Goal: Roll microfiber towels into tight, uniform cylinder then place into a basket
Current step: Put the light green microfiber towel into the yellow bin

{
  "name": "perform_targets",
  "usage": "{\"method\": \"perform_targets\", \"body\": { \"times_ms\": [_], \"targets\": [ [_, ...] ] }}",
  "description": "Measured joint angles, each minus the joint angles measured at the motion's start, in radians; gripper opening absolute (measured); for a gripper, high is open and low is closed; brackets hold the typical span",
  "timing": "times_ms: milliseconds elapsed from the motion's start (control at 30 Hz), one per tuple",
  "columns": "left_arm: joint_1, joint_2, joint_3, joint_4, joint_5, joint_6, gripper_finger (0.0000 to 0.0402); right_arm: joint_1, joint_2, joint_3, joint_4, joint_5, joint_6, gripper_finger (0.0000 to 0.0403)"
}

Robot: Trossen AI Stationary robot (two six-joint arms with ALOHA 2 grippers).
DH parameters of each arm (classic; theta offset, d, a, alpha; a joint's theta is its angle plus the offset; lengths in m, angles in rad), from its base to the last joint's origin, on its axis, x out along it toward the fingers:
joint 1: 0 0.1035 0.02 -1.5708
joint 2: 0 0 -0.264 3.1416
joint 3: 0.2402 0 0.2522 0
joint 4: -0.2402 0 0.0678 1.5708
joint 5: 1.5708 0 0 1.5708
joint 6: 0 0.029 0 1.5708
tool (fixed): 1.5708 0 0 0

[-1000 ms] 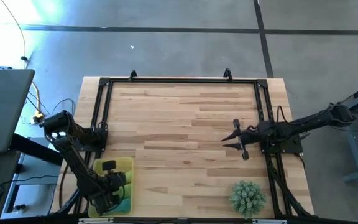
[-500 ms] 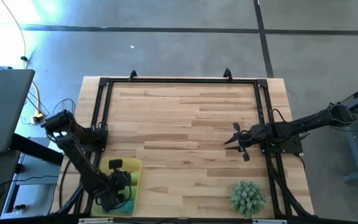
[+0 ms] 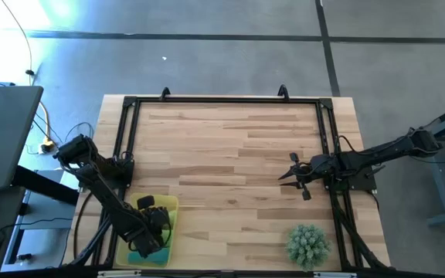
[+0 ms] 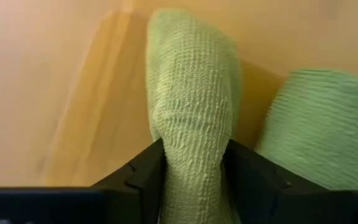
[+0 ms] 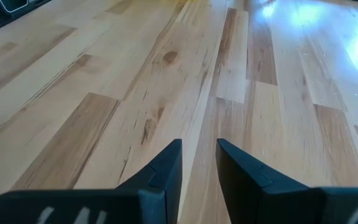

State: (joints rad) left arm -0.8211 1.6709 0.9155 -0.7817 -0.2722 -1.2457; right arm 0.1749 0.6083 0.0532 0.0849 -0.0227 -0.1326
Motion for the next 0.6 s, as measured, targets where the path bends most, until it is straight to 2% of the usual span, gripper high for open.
{"method": "perform_targets", "body": {
  "times_ms": [167,300,600],
  "targets": [
    [0.005,0.0,0.042,-0.024,0.006,-0.002,0.018,0.0,0.0,0.0,0.0,0.0,0.0,0.0089],
    [-0.001,0.0,0.082,-0.092,0.046,-0.032,0.0203,0.0,0.0,0.0,0.0,0.0,0.0,0.0089],
    [-0.033,0.0,0.182,-0.267,0.063,-0.03,0.0247,0.0,0.0,0.0,0.0,0.0,0.0,0.0089]
  ]
}}
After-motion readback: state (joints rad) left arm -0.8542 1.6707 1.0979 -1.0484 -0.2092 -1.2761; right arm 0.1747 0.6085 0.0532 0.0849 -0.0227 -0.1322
